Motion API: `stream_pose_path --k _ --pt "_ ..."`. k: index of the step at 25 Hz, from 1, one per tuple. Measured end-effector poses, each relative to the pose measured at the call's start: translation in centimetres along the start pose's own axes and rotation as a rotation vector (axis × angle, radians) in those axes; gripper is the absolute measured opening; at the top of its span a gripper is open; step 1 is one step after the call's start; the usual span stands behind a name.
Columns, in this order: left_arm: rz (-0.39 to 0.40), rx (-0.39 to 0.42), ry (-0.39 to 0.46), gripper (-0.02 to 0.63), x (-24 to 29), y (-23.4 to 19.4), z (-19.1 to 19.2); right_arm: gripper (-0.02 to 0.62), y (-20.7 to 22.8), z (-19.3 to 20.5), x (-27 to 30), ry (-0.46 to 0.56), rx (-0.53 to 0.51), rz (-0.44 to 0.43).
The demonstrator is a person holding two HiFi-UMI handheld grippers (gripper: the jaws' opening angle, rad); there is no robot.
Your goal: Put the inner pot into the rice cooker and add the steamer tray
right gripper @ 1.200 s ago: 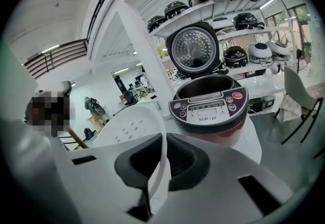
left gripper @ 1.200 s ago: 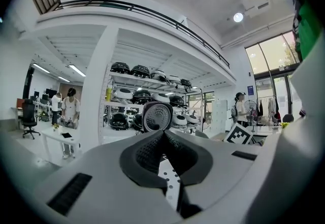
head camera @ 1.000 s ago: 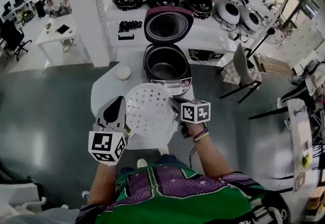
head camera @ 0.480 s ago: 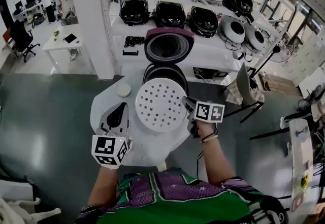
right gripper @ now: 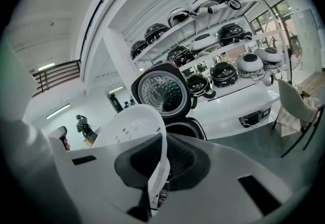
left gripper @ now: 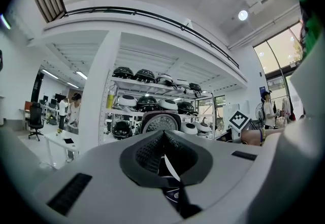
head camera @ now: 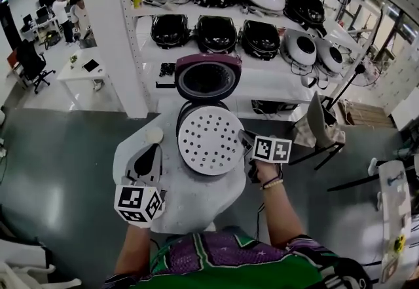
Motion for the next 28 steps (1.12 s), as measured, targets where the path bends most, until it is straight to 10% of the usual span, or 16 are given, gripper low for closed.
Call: stream_pose_path --k 28 --pt "-0.199 -0.004 -0.05 0.021 5.0 -0.4 3.1 0.026 6.3 -2.3 16.5 -0.154 -0.06 0.014"
Point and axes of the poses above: the fingertips, and each gripper's own axes: x forward along the fingers, y to its right, z out of its underside, the point moved 5 cm from there along -x, backward along the fingers, and after that the axes turned 11 degrees about z, right-handed, at the moved point
